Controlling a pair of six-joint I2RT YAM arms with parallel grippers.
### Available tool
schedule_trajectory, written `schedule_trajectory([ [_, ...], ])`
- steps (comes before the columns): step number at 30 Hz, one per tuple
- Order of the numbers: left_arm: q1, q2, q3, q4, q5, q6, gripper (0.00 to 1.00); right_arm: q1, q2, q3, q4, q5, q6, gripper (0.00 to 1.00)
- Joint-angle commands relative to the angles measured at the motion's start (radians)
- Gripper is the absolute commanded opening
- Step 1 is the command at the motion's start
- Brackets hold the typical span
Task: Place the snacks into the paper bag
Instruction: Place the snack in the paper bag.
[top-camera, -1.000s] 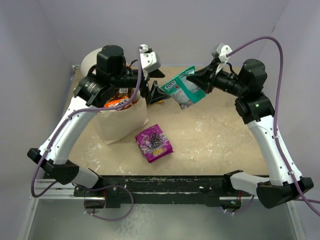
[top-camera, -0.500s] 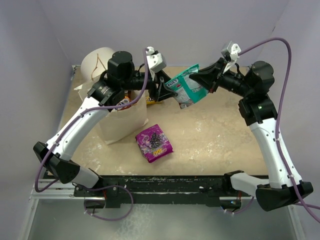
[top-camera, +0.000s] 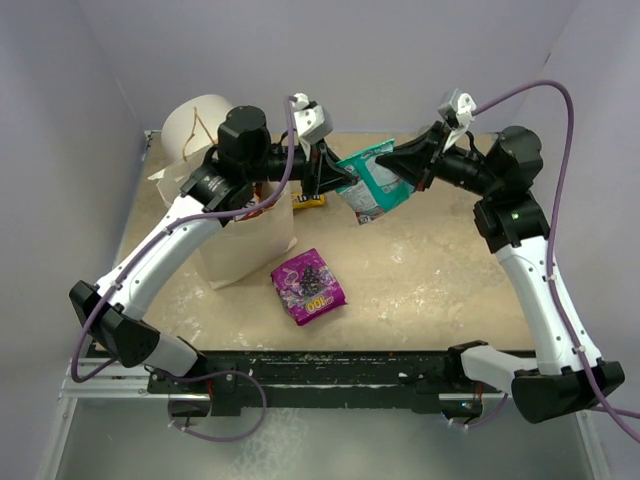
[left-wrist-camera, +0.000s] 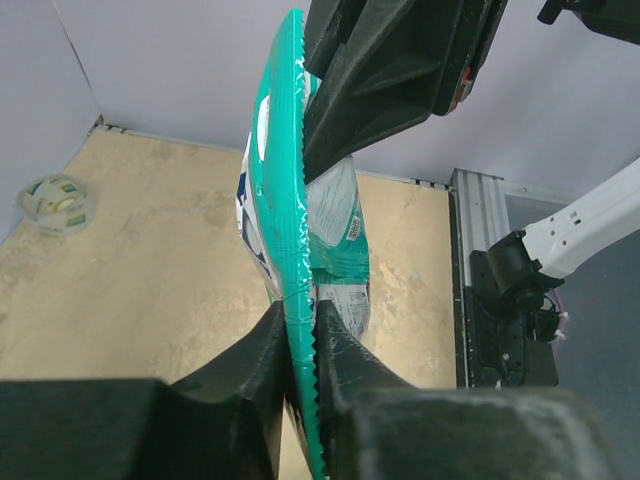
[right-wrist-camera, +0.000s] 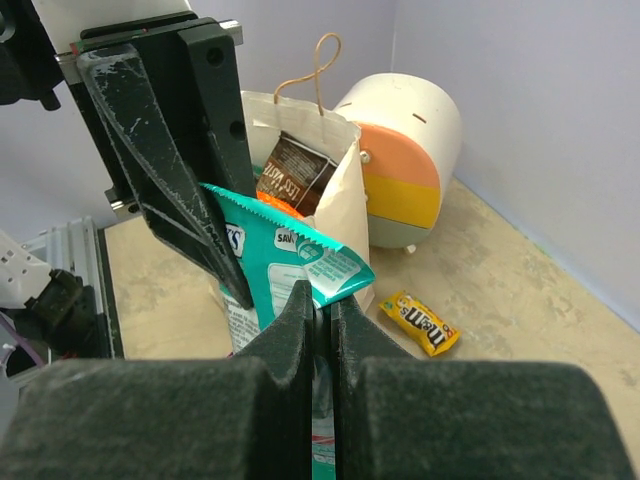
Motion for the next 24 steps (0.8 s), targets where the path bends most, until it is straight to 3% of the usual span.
schedule_trajectory([
  [1,-0.004,-0.043,-0.009,0.057,0.029,-0.014,0.13,-0.008,-0.037,-0.013,0.109,-0.032,0.016,0.00],
  [4,-0.004,-0.059,-0.006,0.040,0.025,0.015,0.00,-0.015,-0.047,-0.035,0.104,-0.040,-0.015,0.03],
  [8,-0.001,-0.085,0.012,-0.014,0.004,0.082,0.00,-0.023,-0.070,-0.069,0.042,-0.069,-0.108,0.39],
  [14,0.040,-0.122,0.049,-0.076,-0.030,0.140,0.00,-0.032,-0.116,-0.104,-0.149,-0.059,-0.324,0.77],
  [17,0.076,-0.144,0.062,-0.098,-0.030,0.157,0.00,-0.033,-0.136,-0.142,-0.231,-0.008,-0.432,0.84],
  [24,0.169,-0.188,0.120,-0.152,-0.023,0.181,0.00,-0.065,-0.203,-0.342,-0.213,0.012,-0.517,0.87],
])
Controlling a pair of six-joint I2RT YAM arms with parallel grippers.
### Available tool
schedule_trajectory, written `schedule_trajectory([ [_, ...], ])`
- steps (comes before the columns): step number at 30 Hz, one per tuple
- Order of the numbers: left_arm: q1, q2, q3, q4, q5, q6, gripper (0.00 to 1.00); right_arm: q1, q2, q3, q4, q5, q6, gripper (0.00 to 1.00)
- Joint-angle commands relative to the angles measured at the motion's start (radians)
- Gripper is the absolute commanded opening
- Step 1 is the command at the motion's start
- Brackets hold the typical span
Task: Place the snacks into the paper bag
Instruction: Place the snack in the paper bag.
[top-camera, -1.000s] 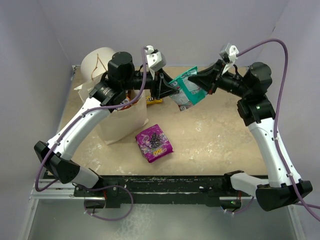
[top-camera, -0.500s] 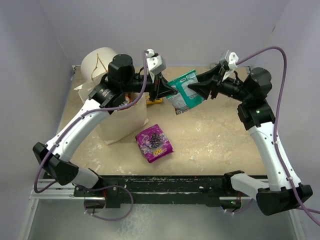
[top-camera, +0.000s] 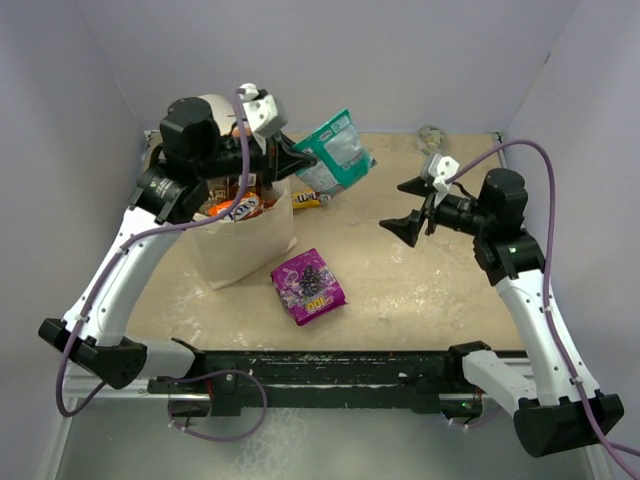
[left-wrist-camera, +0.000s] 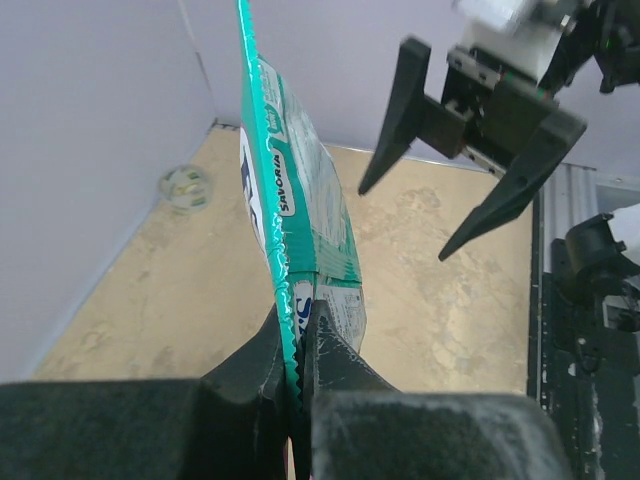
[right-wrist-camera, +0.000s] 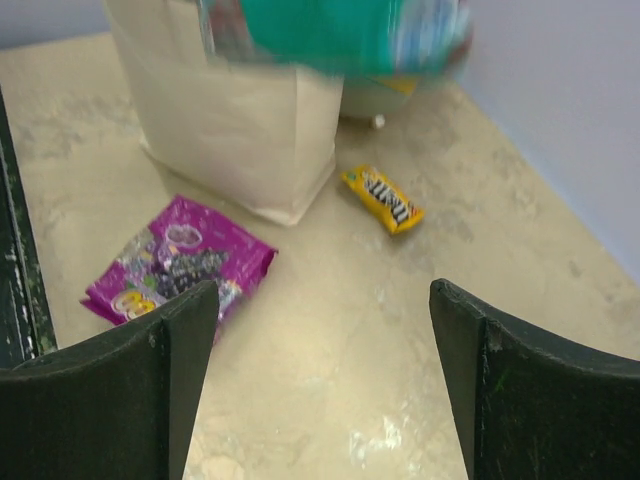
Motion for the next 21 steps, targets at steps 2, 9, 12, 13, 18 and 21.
schedule_trajectory([
  [2,0.064,-0.066,0.115,0.000,0.006,0.045,0.00,-0.036,-0.032,-0.135,0.028,0.021,-0.092,0.87],
  [9,0.115,-0.099,0.186,-0.111,-0.077,0.148,0.00,-0.079,-0.037,-0.206,0.047,0.002,-0.099,0.88],
  [12,0.140,-0.120,0.207,-0.154,-0.150,0.205,0.00,-0.086,-0.038,-0.211,0.043,0.007,-0.101,0.88],
  [13,0.147,-0.125,0.213,-0.170,-0.175,0.229,0.00,-0.087,-0.038,-0.211,0.042,0.007,-0.101,0.88],
  [18,0.165,-0.152,0.225,-0.254,-0.299,0.360,0.00,-0.090,-0.039,-0.216,0.046,0.019,-0.116,0.88],
  [21,0.166,-0.161,0.225,-0.318,-0.363,0.440,0.00,-0.090,-0.042,-0.217,0.047,0.021,-0.115,0.89],
])
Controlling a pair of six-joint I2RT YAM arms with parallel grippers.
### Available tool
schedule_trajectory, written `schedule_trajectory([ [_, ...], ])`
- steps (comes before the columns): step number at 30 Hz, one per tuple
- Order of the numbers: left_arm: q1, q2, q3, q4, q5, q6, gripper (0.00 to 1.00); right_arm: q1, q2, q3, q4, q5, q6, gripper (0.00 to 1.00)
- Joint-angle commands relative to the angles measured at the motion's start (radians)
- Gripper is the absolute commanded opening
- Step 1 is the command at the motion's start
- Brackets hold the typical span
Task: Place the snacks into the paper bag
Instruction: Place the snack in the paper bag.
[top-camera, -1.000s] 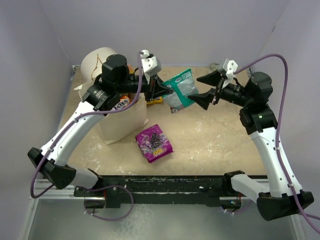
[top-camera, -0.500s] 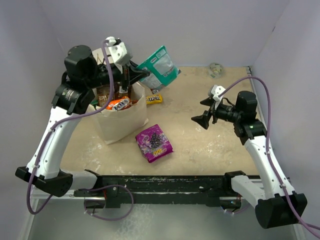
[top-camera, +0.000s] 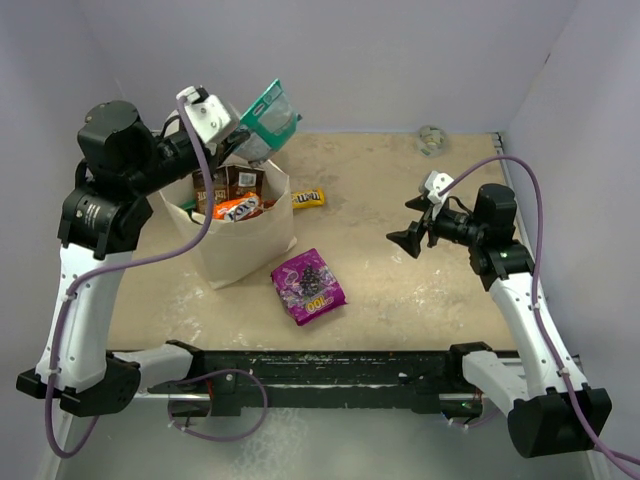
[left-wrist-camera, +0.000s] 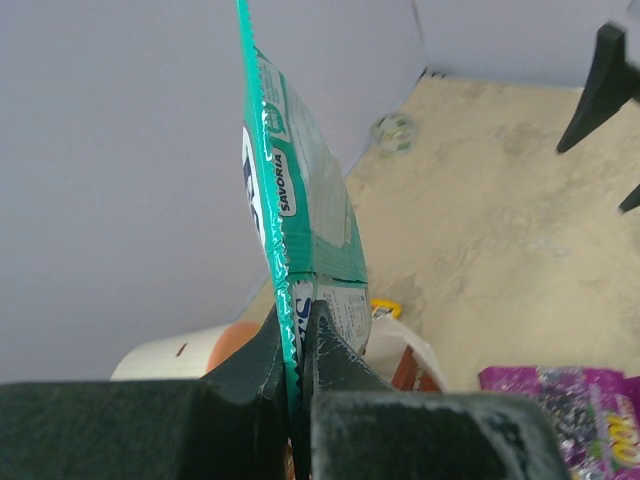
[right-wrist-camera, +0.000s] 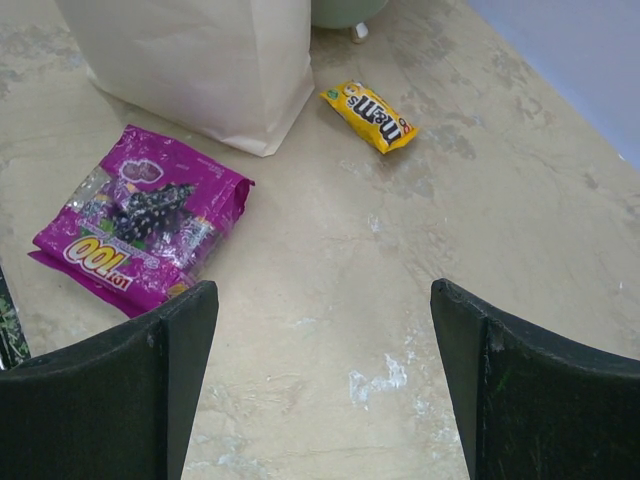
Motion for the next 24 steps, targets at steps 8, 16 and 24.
schedule_trajectory([
  [8,0.006,-0.002,0.083,-0.226,-0.313,0.338,0.00,-0.009,-0.024,-0.008,0.046,0.000,-0.027,0.89],
  [16,0.005,0.050,0.106,-0.378,-0.434,0.457,0.00,-0.009,-0.022,-0.012,0.048,-0.003,-0.035,0.89],
  [24,0.009,0.104,0.094,-0.435,-0.458,0.538,0.00,-0.008,-0.020,-0.016,0.048,-0.002,-0.042,0.90],
])
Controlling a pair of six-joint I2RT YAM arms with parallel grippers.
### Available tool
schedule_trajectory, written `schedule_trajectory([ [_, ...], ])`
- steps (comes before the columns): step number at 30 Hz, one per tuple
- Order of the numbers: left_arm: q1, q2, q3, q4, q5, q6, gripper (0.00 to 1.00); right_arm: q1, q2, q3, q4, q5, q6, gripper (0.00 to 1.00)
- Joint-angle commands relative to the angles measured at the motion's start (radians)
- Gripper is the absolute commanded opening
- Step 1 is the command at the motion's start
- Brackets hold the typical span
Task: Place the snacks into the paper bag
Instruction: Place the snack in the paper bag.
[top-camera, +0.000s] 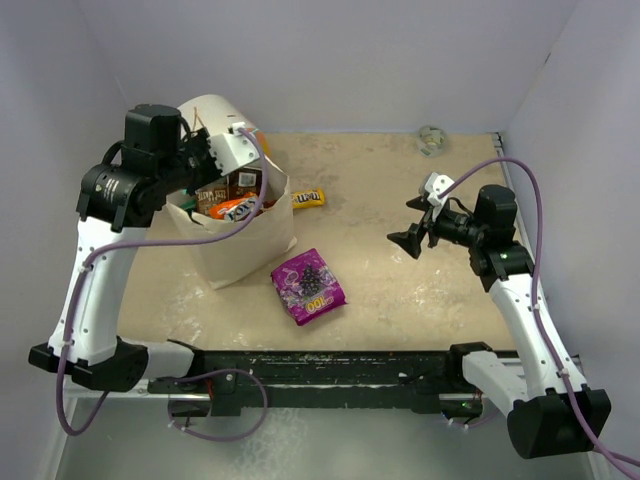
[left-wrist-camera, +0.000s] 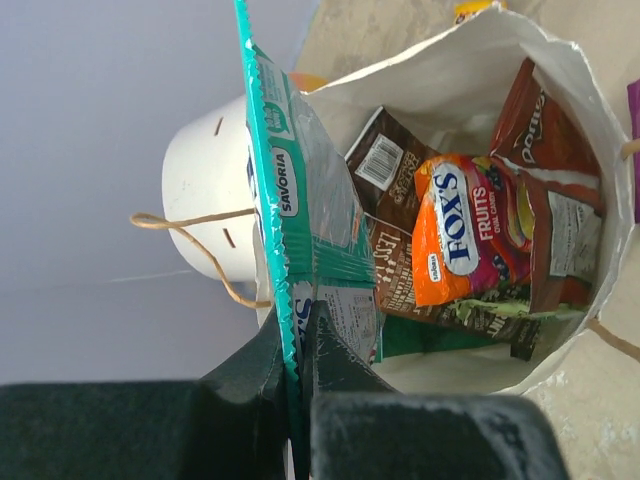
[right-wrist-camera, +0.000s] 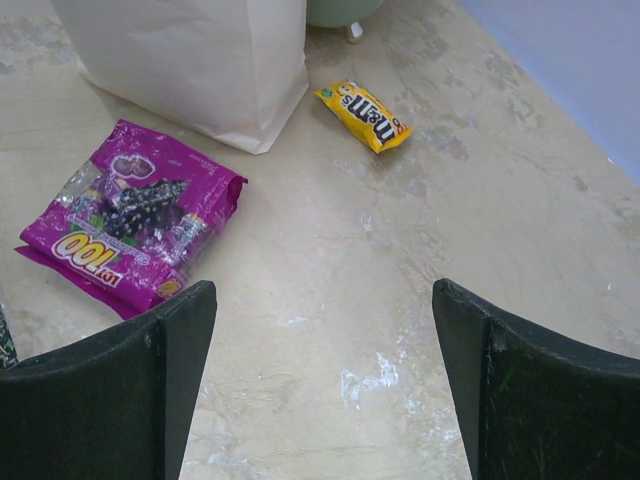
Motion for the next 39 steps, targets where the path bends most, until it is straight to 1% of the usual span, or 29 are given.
schedule_trajectory([
  [1,0.011,0.019,0.037,0.010,-0.019,0.083,0.00,-0.003,-0.013,-0.006,0.040,-0.005,-0.020,0.90],
  [4,0.030,0.043,0.052,-0.017,0.024,0.122,0.00,-0.003,-0.011,-0.006,0.040,-0.011,-0.022,0.91],
  [6,0.062,0.062,0.061,-0.029,0.060,0.142,0.00,-0.003,-0.011,-0.006,0.039,-0.013,-0.024,0.91],
  [12,0.173,0.118,0.102,-0.082,0.229,0.206,0.00,-0.003,-0.010,-0.008,0.040,-0.017,-0.027,0.91],
  [16,0.215,0.138,0.099,-0.097,0.321,0.234,0.00,-0.003,-0.011,-0.011,0.041,-0.017,-0.029,0.92],
  [21,0.253,0.165,0.090,-0.109,0.399,0.239,0.00,-0.003,-0.011,-0.012,0.043,-0.021,-0.030,0.92],
  [24,0.277,0.168,0.059,-0.097,0.445,0.251,0.00,-0.003,-0.010,-0.014,0.044,-0.027,-0.031,0.92],
  [32,0.301,0.189,-0.014,-0.077,0.479,0.250,0.00,-0.003,-0.006,-0.020,0.047,-0.032,-0.033,0.93],
  [39,0.315,0.184,-0.114,-0.056,0.486,0.242,0.03,-0.003,-0.003,-0.022,0.049,-0.032,-0.037,0.93],
])
